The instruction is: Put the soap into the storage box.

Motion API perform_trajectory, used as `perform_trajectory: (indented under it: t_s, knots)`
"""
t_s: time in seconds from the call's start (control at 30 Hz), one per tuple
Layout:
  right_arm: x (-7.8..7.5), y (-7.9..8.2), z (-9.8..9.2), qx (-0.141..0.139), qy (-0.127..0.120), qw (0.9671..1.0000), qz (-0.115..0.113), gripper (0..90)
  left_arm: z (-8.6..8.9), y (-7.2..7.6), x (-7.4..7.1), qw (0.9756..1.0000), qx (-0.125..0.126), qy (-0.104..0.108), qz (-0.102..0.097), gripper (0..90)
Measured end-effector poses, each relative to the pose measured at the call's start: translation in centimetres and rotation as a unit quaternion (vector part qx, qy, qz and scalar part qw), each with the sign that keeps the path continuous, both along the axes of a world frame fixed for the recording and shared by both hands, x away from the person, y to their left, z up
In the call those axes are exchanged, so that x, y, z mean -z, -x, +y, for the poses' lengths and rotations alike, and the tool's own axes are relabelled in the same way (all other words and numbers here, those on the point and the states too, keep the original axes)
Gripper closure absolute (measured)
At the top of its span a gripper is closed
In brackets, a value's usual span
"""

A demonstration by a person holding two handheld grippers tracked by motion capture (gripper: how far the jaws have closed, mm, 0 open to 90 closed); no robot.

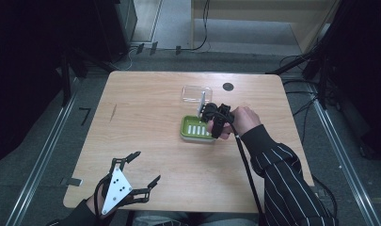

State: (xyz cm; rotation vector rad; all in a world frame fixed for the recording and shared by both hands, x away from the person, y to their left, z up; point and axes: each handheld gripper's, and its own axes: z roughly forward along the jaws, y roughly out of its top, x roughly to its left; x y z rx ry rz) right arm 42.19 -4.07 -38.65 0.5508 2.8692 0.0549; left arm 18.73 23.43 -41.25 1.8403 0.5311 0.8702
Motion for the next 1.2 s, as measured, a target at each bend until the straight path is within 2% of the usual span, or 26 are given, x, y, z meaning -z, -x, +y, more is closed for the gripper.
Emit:
perform_trajectory:
  t_s: [0.37,1.2]
  knots:
    - [0.0,-0.7,0.8,-0.01,-0.015,0.9998,-0.003,38.6,0.0,0.0,0.0,1.0,-0.001,-0.001,0.0,13.7]
    - [0.3,-2.0,2.4,-0.032,-0.031,0.999,-0.008,38.6,0.1,0.0,0.0,1.0,-0.002,-0.001,0.0,13.7]
